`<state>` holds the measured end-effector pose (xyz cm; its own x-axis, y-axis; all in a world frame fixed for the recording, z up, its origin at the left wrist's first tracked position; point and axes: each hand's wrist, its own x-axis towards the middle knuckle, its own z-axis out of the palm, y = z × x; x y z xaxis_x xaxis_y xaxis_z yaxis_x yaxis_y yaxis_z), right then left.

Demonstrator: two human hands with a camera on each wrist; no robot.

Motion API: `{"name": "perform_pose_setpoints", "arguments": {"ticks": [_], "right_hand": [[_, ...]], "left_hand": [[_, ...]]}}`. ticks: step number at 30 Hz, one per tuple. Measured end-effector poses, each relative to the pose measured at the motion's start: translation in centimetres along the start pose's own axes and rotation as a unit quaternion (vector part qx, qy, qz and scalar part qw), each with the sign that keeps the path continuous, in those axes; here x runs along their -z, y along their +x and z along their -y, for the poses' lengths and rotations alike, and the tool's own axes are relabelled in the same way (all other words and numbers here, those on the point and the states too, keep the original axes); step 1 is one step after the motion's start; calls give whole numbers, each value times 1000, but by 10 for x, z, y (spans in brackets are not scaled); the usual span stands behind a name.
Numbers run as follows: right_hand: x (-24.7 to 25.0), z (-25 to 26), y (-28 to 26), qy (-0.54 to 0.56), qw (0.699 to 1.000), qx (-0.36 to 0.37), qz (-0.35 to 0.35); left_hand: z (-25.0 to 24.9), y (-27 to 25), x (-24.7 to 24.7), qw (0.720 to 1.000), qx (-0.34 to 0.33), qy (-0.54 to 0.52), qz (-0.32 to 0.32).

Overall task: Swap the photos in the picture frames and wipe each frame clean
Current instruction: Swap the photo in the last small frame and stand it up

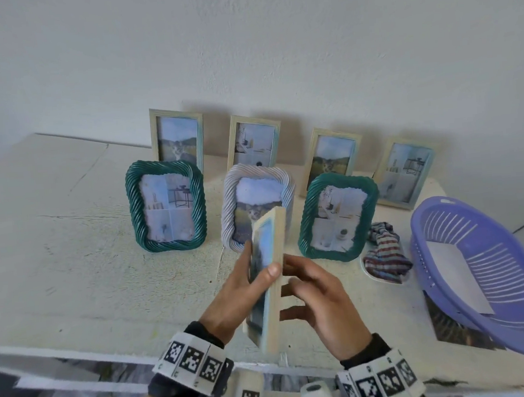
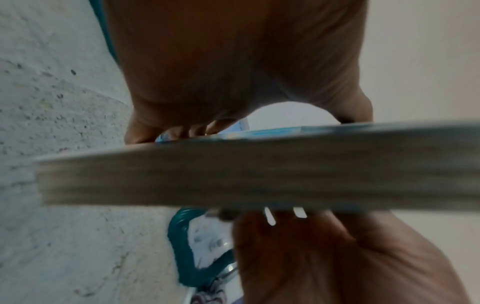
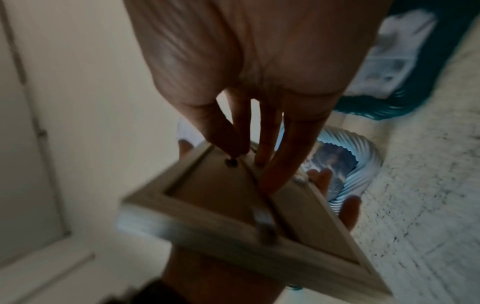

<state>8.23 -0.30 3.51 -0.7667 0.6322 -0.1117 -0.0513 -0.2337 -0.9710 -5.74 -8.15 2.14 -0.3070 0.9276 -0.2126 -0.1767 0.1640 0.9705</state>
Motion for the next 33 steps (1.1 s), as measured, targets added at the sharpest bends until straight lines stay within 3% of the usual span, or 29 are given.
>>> {"name": "perform_pose_setpoints", "arguments": {"ticks": [2, 5, 7, 9, 13, 15, 16, 17, 19, 20, 21, 23, 26, 30, 33], "right_hand": [[-10, -3, 2, -126, 990, 63, -3], [-23, -7, 10, -224, 972, 72, -9], [-29, -8, 15, -292, 951, 94, -25], [-30, -7, 22, -404, 898, 162, -60], [-41, 5, 41, -608, 748, 239, -118], [-60, 8, 48, -651, 711, 234, -125], [-73, 9, 51, -647, 716, 230, -122], [-86, 8, 53, -616, 748, 221, -110], [-108, 4, 62, -425, 882, 183, -85], [-120, 8, 66, -299, 943, 127, -70], [-130, 9, 70, -199, 975, 79, -62], [-145, 8, 81, -94, 993, 31, -58], [-168, 1, 100, 28, 998, -33, -34], [-202, 11, 124, -46, 999, -25, 9], [-229, 23, 151, -81, 996, 32, 36]], "left_hand": [[-1, 0, 1, 999, 3, -39, 9], [-5, -1, 10, 992, 31, -124, 9], [-7, -1, 20, 991, 35, -127, -1], [-11, -1, 34, 993, 36, -108, -23], [-18, -3, 66, 995, 49, -84, -35], [-24, -5, 84, 995, 49, -77, -48], [-27, -6, 93, 995, 45, -71, -54], [-31, -7, 103, 996, 38, -62, -61], [-37, -13, 125, 995, 25, -55, -79], [-40, -17, 137, 994, 16, -59, -90], [-44, -21, 150, 993, 6, -65, -101], [-53, -28, 179, 988, 11, -87, -124], [-64, -40, 221, 986, 42, -99, -125], [-89, -50, 264, 981, 64, -117, -138], [-115, -47, 297, 982, 41, -68, -170]]}}
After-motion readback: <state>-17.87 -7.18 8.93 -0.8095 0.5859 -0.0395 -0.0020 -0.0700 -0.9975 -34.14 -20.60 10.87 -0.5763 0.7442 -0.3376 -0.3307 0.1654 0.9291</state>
